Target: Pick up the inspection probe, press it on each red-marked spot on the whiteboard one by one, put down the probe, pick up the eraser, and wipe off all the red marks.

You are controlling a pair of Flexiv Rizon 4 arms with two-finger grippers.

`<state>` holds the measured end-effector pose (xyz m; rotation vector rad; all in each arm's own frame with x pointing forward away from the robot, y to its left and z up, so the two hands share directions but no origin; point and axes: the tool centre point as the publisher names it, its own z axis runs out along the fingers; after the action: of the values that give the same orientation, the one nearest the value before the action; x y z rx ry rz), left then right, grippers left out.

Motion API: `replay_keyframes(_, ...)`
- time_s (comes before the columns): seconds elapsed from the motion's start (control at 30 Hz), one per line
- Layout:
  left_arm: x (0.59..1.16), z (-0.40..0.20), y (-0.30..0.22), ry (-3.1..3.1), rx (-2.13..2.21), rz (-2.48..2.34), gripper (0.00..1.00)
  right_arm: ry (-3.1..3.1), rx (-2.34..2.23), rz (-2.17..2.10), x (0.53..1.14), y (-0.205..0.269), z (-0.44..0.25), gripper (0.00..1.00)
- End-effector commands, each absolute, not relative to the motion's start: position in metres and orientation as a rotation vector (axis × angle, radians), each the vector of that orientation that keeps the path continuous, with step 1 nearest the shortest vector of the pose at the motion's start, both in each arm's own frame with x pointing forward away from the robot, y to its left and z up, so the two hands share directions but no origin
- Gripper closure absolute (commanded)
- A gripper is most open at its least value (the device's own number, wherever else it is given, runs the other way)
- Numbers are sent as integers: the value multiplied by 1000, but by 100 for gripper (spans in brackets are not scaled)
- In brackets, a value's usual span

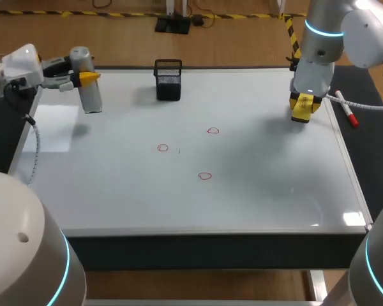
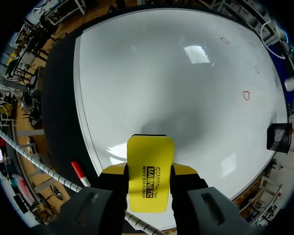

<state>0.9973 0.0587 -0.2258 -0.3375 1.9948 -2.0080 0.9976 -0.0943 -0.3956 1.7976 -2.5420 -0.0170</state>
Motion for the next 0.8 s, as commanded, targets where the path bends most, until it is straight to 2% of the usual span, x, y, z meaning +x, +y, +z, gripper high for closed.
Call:
replay_keyframes(0.03,990,-228,71,1982,-367,-1994,100,-2540,1800,-13,998,-95,-395,100)
replay_keyframes(0.43,985,-227,98,1940,-429,-1948,100,-2540,1800,-13,998,-95,-395,100)
replay_keyframes(0.8,985,-227,98,1940,-429,-1948,100,-2540,1800,-13,998,-95,-395,100)
